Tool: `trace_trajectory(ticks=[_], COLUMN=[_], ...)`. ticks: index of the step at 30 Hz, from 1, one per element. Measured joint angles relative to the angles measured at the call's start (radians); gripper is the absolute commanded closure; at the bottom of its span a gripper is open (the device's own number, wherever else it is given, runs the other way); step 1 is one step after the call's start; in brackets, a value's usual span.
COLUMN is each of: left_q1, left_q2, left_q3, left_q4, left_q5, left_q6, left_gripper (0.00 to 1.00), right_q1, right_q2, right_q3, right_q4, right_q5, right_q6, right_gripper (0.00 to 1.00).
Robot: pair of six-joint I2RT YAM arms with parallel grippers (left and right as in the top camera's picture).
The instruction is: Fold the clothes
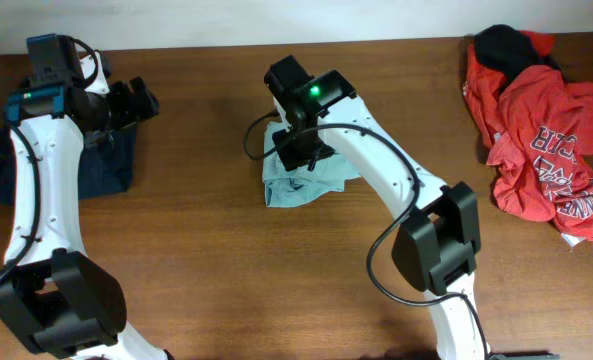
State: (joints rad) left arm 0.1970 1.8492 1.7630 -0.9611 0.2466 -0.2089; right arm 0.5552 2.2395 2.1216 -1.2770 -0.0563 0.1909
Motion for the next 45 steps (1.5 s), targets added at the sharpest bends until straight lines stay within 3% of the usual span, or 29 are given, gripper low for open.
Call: trace_trajectory(ticks=[13, 15, 18, 20, 28, 36, 45], left_q1=[0.000, 0.000, 0.000, 0.000, 0.000, 0.000, 0.000], left_q2=[0.000, 0.000, 0.000, 0.000, 0.000, 0.000, 0.000], left_q3=[0.000, 0.000, 0.000, 0.000, 0.000, 0.000, 0.000], left_q4=[0.000, 0.000, 0.000, 0.000, 0.000, 0.000, 0.000], left_q5=[0.000, 0.000, 0.000, 0.000, 0.000, 0.000, -0.002], left_q6=[0.007, 0.007, 0.007, 0.007, 0.007, 0.026, 0.030], left_gripper=[0.01, 0.01, 0.01, 0.01, 0.01, 0.01, 0.01], right_q1=[-0.009, -0.009, -0.009, -0.010, -0.019, -0.111, -0.220], right_q2=[0.084, 0.090, 0.100, 0.103, 0.102, 0.050, 0.035], right_q3=[0.000, 0.000, 0.000, 0.000, 0.003, 0.008, -0.097], right_q4=[0.057, 0.059, 0.058, 0.058, -0.014, -0.220, -0.211], right_q5=[0.018, 0.027, 0.038, 0.045, 0.056, 0.056, 0.051], right_q6=[-0.076, -0.088, -0.101, -0.102, -0.076, 0.091, 0.157], right_gripper=[0.55, 0.65, 0.88, 0.96, 0.96, 0.96, 0.96])
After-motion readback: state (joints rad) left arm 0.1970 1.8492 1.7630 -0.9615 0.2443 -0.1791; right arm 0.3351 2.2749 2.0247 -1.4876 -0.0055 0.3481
